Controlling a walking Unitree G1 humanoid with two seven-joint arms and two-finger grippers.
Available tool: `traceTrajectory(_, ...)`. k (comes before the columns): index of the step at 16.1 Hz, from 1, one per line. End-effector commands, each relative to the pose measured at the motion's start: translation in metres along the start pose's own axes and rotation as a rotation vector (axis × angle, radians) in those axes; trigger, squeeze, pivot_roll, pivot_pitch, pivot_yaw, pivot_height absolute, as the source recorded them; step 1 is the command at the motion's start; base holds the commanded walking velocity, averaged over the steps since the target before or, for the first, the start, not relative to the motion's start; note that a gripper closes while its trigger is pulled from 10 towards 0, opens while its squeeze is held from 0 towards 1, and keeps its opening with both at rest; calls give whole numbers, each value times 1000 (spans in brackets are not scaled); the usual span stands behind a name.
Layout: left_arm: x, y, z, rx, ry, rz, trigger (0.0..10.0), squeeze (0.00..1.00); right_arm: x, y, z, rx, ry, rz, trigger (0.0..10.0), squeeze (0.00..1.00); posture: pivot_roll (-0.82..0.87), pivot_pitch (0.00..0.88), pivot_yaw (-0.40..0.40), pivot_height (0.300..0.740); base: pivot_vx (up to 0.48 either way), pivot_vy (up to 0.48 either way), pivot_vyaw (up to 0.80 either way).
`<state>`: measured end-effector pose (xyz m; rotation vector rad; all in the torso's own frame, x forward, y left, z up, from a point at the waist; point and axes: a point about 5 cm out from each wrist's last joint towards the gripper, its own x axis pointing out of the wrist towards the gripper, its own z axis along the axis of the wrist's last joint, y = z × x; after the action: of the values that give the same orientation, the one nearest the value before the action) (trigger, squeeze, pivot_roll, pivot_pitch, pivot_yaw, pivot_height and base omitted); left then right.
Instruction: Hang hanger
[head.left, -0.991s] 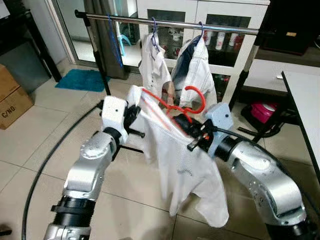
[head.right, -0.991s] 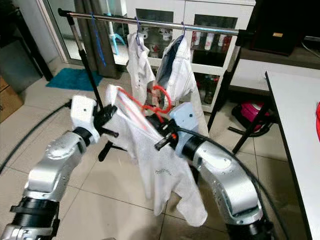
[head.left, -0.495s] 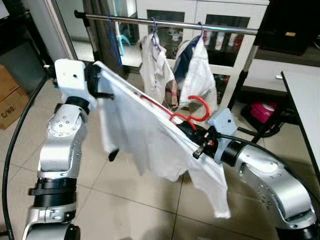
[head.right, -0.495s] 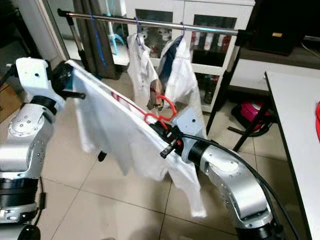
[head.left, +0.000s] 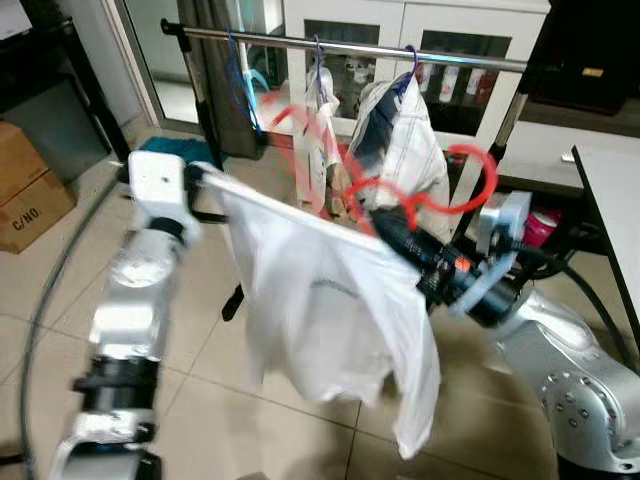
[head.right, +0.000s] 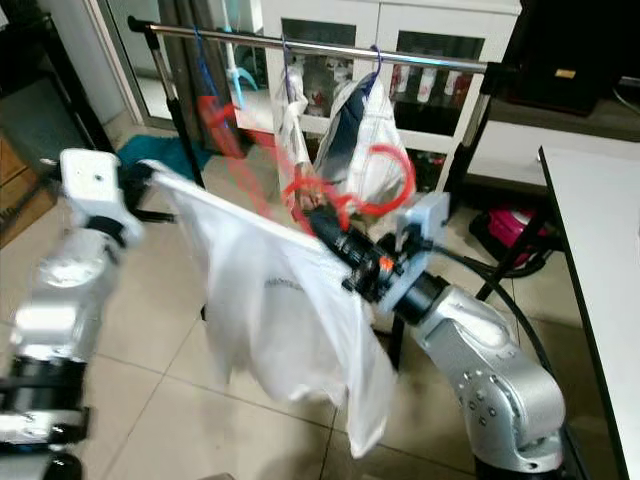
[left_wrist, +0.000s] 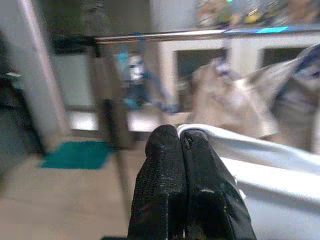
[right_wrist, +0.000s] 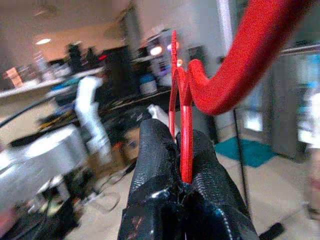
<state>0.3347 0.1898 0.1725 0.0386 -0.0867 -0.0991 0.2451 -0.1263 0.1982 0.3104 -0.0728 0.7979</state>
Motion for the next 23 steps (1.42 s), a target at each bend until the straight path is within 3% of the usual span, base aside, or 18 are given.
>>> traceTrajectory(1, -4, -10, 8, -38, -51, -80, 0, 0, 3, -14, 6, -28, -47, -150, 0, 0, -164, 0, 53, 740, 0, 0, 0)
traceTrajectory(3, -12, -35, -1, -43, -3, -214, 0, 0, 9, -22, 4, -34, -79, -286, 0, 0, -160, 0, 51, 740, 0, 0, 0)
traceTrajectory(6, -17, -60, 5, -107, -16, -344, 0, 0, 14, -19, 1, -90, -55, -299, 0, 0, -156, 0, 50, 740, 0, 0, 0)
traceTrajectory(7, -21, -75, 11, -126, -20, -447, 0, 0, 19, -17, -8, -220, 36, -269, 0, 0, -156, 0, 53, 740, 0, 0, 0)
traceTrajectory(9, -25, -95, 22, -168, -35, -556, 0, 0, 25, -21, -19, -299, 102, -313, 0, 0, -155, 0, 57, 740, 0, 0, 0)
traceTrajectory(10, -24, -101, 36, -271, -85, -578, 0, 0, 27, -20, -24, -438, 153, -276, 0, 0, -155, 0, 57, 740, 0, 0, 0)
traceTrajectory(11, -25, -104, 43, -330, -115, -591, 0, 0, 27, -20, -26, -478, 167, -262, 0, 0, -162, 0, 64, 740, 0, 0, 0)
traceTrajectory(12, -26, -103, 71, -516, -223, -617, 0, 0, 27, -25, -24, -410, 120, -338, 0, 0, -161, 0, 65, 740, 0, 0, 0)
traceTrajectory(14, -29, -98, 84, -591, -270, -642, 0, 0, 26, -35, -19, -360, 44, -436, 0, 0, -161, 0, 65, 740, 0, 0, 0)
traceTrajectory(15, -30, -96, 81, -555, -244, -641, 0, 0, 25, -39, -13, -311, -13, -480, 0, 0, -161, 0, 65, 740, 0, 0, 0)
traceTrajectory(17, -36, -87, 50, -345, -66, -617, 0, 0, 15, -53, 2, -201, -143, -599, 0, 0, -170, 0, 67, 740, 0, 0, 0)
traceTrajectory(20, -47, -67, 24, -185, 66, -507, 0, 0, -4, -67, 9, -183, -154, -680, 0, 0, -156, 0, 63, 740, 0, 0, 0)
traceTrajectory(21, -53, -53, 13, -102, 103, -418, 0, 0, -15, -68, 13, -157, -164, -707, 0, 0, -153, 0, 69, 740, 0, 0, 0)
traceTrajectory(23, -55, -44, 6, -68, 122, -352, 0, 0, -21, -64, 15, -150, -170, -711, 0, 0, -157, 0, 82, 740, 0, 0, 0)
